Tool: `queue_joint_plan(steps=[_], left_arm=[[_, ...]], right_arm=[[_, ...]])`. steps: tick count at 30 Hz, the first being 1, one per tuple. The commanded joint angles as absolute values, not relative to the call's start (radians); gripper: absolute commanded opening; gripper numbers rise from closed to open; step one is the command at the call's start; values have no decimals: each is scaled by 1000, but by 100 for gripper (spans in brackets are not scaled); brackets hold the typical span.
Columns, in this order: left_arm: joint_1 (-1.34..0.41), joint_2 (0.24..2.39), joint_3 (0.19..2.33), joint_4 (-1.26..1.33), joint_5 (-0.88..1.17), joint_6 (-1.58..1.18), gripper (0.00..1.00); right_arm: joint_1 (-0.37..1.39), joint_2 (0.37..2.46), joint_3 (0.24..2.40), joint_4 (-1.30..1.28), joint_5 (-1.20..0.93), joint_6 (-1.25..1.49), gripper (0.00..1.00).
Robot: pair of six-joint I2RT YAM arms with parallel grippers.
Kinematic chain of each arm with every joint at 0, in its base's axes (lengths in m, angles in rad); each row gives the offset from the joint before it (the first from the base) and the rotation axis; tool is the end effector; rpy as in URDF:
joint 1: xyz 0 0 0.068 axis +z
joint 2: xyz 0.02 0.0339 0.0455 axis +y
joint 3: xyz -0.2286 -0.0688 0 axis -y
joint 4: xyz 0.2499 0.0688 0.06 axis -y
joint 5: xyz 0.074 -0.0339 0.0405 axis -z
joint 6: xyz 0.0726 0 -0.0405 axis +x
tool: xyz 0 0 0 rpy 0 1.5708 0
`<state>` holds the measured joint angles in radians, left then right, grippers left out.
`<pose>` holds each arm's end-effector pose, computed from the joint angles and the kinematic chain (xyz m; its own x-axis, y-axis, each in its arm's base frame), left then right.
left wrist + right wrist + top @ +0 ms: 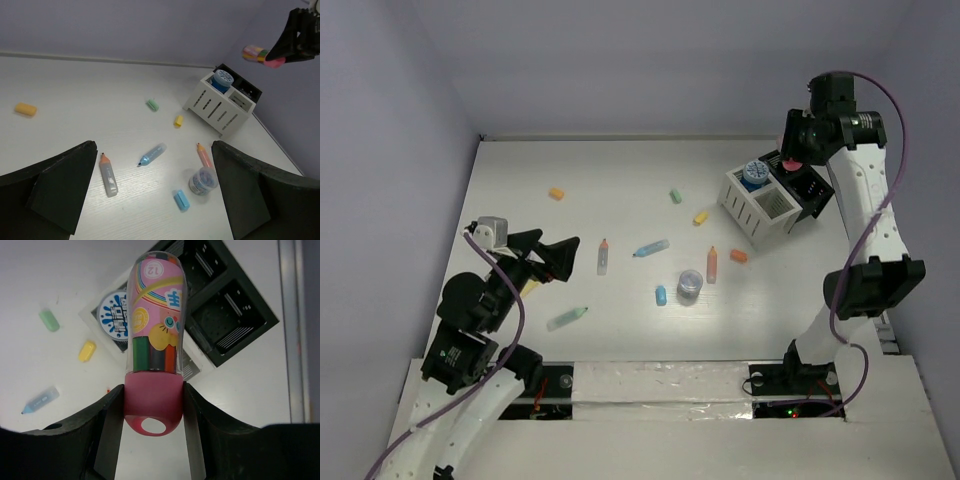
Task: Sort the stationery into containers
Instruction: Place the stationery in the storage box.
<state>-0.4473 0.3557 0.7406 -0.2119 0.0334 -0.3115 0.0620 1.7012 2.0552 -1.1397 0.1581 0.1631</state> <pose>0.1425 -0.0710 0.3678 0.0061 -0.3427 -0.9394 0.4873 0.8214 -0.2964 0.3663 0.0113 0.3800 -0.6885 0.1179 -0.7156 0.1639 0.9865 0.0049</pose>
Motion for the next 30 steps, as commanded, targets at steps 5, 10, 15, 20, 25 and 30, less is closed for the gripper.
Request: queue_joint_plan(steps=[5,10,15,20,25,30], left_arm=[[-503,336,739,-201,9,-302,99],[-521,325,741,-213,-41,-304,99],[-522,325,739,-215,-40,-305,99],[-531,331,739,-218,-43,-304,99],[-531,344,739,-218,-40,-302,99],[-531,351,739,-224,-43,-304,99]], right_arm=[[-30,1743,2137,-1172,-69,235,19],[-72,1755,2121,-1173,-143,244,19],[-112,1812,2138,-1183,-172,238,18],[-121,1830,2128,-1132,-216,265,17],[-130,1853,2144,-1101,-215,287,17],[-141,1862,2143,-1080,-202,293,17]])
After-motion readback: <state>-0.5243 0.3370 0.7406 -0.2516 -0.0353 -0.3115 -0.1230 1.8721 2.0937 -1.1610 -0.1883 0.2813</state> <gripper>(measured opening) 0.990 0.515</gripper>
